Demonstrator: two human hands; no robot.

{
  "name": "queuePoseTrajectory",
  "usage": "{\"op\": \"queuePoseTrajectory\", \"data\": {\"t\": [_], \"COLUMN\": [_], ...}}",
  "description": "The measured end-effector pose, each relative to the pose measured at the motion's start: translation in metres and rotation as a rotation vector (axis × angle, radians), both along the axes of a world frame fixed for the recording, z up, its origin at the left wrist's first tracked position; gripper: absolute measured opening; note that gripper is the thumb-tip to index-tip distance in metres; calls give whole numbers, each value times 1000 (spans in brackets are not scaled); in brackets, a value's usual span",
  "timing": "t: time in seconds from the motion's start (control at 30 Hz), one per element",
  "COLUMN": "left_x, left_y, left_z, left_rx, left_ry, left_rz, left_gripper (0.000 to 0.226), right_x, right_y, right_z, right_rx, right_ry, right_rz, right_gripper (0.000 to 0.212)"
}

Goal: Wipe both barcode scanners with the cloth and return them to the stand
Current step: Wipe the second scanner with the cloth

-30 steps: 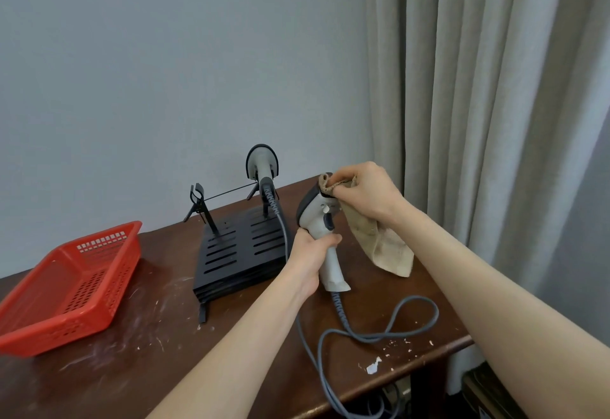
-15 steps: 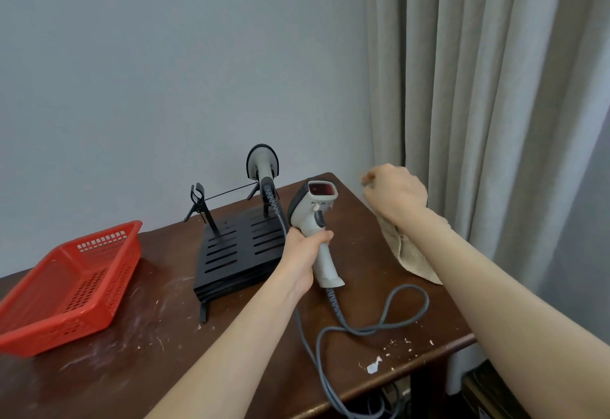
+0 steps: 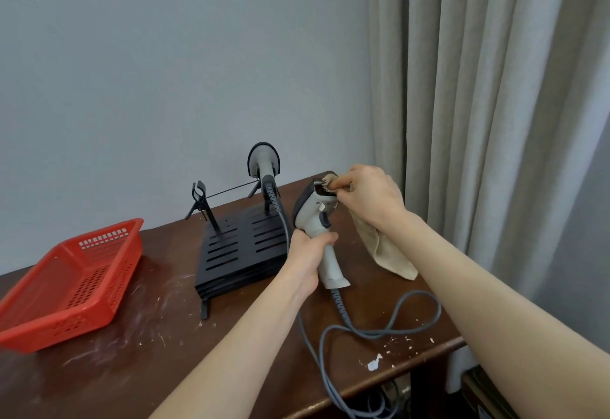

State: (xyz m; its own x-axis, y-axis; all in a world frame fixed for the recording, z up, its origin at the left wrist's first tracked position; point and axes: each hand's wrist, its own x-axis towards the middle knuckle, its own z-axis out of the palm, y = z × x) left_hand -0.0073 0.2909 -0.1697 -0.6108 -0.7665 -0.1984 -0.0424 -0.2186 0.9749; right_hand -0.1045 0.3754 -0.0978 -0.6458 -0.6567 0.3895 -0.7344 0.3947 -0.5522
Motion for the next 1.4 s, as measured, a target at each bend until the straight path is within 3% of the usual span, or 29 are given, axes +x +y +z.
{"op": "queuePoseTrajectory", "data": {"t": [0.17,0.33,0.5,0.73,0.8,0.9,0.97,1.1,1.23,1.3,1.4], "left_x": [-3,-1,-2,-1,-2,-2,-1,3,3,3,4], "left_y": [-3,0,-1,0,0,-1,-2,-5,-5,-6,-7], "left_z": [1,-3,1,-2,0,3,5,2,3,5,6], "left_rx": [11,4,2,-11,-21,-21,12,-41,-6,-18,-21], "left_ry": [10,-39,-12,-26,-34,-29,11,-38,-16,-3,14], "left_rz": [-12,4,-11,24,25,9,-9,-2,-2,-6,-6], "left_gripper": [43,39,42,41,41,43,44,41,38,38,37], "right_x": [9,2,9,1,2,9,7,-6,-11,-14,-12], "right_y": [-1,1,-1,5,3,1,2,8,7,10,13], "right_z": [2,0,3,3,3,3,0,-1,3,-2,-6], "right_rx": [-117,45,-156,89,46,-177,-197,71,105,62,-192], "right_ry": [-126,13,-234,10,-55,-313,-341,-162,-146,-208,-310], "right_rz": [163,-37,182,-69,-22,182,214,-92,-225,-209,-147], "right_gripper": [25,31,26,33,33,25,23,24,32,31,27]}}
